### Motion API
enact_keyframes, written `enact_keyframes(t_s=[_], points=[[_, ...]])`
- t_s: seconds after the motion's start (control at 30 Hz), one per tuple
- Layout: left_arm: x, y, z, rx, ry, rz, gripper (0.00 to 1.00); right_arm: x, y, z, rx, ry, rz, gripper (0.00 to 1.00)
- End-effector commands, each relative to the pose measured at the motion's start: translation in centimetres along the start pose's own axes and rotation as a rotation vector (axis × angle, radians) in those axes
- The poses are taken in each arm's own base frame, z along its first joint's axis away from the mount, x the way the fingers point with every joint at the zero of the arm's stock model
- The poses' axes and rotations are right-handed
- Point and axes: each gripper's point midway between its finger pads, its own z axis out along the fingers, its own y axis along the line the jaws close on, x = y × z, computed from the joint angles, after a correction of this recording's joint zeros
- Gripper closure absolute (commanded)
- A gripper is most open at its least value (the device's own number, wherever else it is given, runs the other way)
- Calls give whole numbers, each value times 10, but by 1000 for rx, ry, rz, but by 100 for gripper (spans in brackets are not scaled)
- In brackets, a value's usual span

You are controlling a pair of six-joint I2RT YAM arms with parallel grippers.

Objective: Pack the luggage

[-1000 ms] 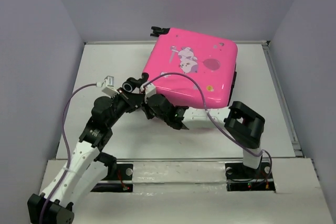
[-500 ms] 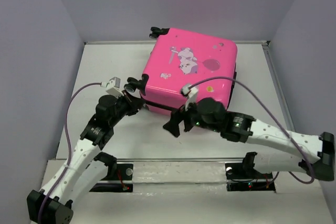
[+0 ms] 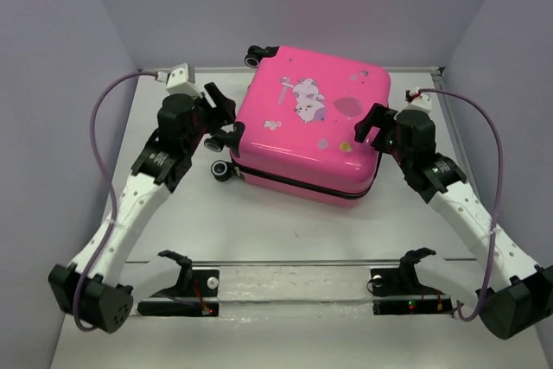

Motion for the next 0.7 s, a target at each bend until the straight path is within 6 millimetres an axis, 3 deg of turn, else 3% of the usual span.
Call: enact_keyframes(t_s=[0.0,0.07,0.17,0.33,0.4,0.5,0.53,0.57,0.6,0.67], points=[[58,32,51,-93,196,86,29,21,-4,9,-28,69,42,0],[79,36,61,-91,257,84,32,31,-3,18,-29,104,35,0],[106,32,62,-28,329,53,37,42,5,31,-61,154,22,0],[151,28,45,82,429,-2,42,55,50,48,-266,270,8,1],[179,31,34,107,493,-29,44,62,70,62,-344,330,4,1],[217,25,14,181,551,-53,46,51,100,78,-454,353,2,2],[226,21,7,201,574,-81,47,66,110,89,-510,419,6,3],[234,15,-1,224,587,-98,47,64,120,96,-547,425,10,3],[255,2,-15,275,624,-122,47,61,136,109,-598,449,29,3],[267,-16,-29,325,651,-137,48,55,154,124,-655,464,40,3]])
